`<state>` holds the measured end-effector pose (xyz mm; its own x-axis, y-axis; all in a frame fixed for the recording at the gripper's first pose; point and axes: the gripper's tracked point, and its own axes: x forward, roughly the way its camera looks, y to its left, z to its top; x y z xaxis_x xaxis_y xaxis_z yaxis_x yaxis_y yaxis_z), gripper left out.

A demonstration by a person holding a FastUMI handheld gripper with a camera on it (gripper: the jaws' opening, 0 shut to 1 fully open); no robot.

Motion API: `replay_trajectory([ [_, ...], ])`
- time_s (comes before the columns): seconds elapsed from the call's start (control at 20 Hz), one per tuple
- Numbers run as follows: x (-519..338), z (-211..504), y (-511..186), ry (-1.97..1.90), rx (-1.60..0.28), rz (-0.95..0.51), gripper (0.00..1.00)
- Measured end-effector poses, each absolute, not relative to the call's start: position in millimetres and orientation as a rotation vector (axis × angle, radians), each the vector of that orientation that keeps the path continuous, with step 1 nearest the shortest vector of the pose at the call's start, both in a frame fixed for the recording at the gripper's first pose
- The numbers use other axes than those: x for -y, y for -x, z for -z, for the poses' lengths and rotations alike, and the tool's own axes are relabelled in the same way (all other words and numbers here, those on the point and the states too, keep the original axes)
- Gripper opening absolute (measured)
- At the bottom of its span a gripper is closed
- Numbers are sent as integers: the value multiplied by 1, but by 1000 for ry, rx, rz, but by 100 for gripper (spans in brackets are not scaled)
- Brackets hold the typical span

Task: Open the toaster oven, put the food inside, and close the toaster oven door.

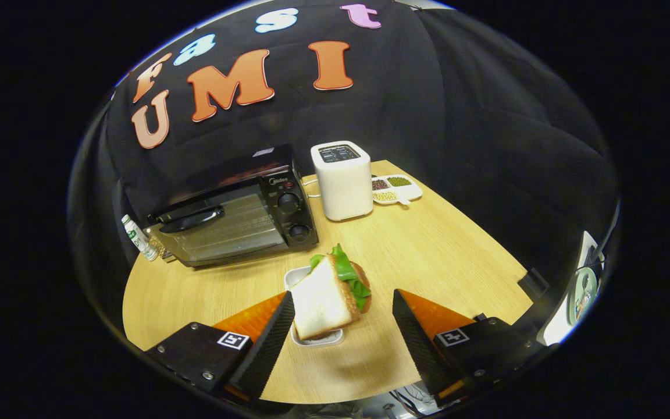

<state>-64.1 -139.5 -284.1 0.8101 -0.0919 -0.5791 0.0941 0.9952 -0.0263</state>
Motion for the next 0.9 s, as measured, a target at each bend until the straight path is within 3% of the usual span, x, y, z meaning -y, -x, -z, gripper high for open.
replay_trajectory([
  [0.2, 144, 290, 53, 8, -645, 102, 100],
  [0.35, 98, 276, 35, 71, -595, -22, 100],
  [0.55, 32, 315, 25, 51, -657, -182, 100],
  [0.75, 27, 311, 24, 22, -633, -211, 100],
  [0.9, 79, 273, 22, 6, -541, -146, 100],
])
